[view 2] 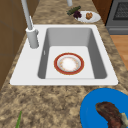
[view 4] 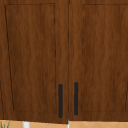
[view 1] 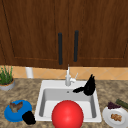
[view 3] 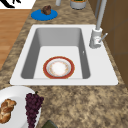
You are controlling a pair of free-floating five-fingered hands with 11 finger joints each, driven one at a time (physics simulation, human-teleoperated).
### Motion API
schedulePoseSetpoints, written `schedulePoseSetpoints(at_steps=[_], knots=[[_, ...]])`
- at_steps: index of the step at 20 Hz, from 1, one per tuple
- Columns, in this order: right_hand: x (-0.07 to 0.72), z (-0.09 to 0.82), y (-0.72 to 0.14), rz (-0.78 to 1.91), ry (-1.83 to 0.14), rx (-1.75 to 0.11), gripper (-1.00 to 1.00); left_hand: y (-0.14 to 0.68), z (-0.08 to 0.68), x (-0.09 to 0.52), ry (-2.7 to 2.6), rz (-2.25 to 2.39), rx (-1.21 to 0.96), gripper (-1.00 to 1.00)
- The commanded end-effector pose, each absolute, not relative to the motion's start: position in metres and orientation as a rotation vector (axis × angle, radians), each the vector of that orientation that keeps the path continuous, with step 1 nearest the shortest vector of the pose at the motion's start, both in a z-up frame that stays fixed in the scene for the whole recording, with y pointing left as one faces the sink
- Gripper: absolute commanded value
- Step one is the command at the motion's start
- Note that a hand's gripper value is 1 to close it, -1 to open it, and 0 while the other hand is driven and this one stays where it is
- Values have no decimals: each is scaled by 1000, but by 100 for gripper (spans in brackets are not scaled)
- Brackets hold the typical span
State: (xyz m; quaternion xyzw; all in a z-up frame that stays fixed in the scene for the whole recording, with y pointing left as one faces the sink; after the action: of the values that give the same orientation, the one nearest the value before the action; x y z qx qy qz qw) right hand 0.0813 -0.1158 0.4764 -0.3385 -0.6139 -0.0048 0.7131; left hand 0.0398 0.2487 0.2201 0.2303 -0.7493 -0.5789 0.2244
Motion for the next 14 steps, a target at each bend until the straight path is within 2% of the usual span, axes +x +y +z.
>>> schedulePoseSetpoints(at_steps=[1,14], knots=[[81,490,-108,-101,-1329,-751,-100,249,220,40,-2068,-1597,635,0],[81,542,-84,-240,-1239,-777,-100,249,220,40,-2068,-1597,635,0]])
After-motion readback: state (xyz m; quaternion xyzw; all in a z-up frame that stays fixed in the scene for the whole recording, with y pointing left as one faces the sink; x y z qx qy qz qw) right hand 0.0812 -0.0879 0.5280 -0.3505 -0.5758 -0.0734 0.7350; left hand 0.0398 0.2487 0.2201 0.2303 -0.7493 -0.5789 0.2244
